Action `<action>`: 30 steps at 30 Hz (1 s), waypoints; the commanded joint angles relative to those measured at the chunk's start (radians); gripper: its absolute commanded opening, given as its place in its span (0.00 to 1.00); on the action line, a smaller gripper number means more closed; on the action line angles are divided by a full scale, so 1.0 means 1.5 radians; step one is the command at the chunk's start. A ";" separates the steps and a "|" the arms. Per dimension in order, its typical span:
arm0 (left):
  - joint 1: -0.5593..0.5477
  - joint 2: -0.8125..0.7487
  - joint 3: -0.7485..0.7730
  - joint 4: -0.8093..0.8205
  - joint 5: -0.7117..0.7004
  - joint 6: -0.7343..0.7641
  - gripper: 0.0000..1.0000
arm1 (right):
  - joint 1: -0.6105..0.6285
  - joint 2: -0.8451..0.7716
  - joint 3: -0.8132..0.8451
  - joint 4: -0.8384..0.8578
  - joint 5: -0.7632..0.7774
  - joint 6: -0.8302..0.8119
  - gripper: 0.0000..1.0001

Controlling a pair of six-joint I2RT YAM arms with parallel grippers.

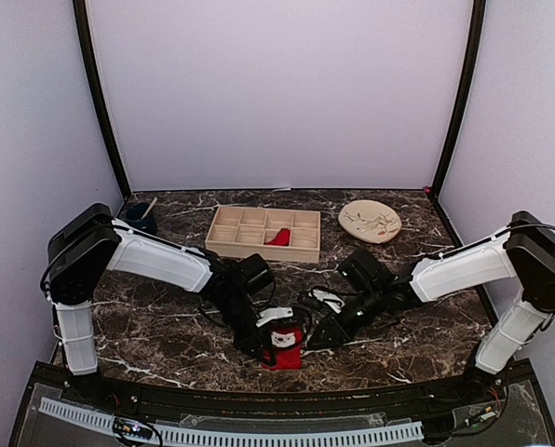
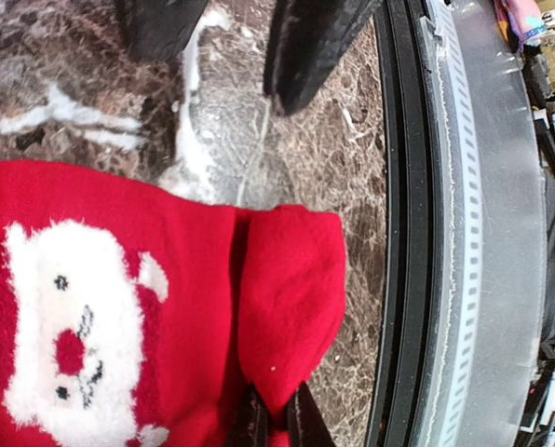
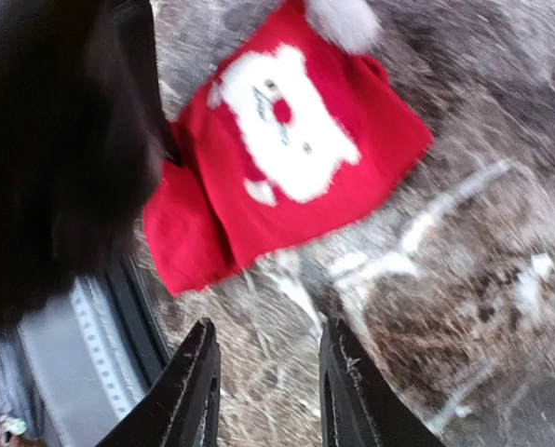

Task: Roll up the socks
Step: Roll the sock at the center of the board.

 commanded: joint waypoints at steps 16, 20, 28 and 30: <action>0.050 0.102 0.072 -0.147 0.077 0.019 0.00 | 0.174 -0.093 -0.010 0.011 0.273 -0.072 0.35; 0.054 0.118 0.083 -0.162 0.089 0.023 0.00 | 0.208 -0.083 0.005 0.006 0.306 -0.095 0.36; 0.056 0.129 0.086 -0.174 0.099 0.029 0.00 | 0.248 -0.027 0.048 -0.005 0.357 -0.142 0.39; 0.056 0.130 0.087 -0.177 0.104 0.031 0.00 | 0.249 -0.005 0.056 -0.003 0.364 -0.150 0.39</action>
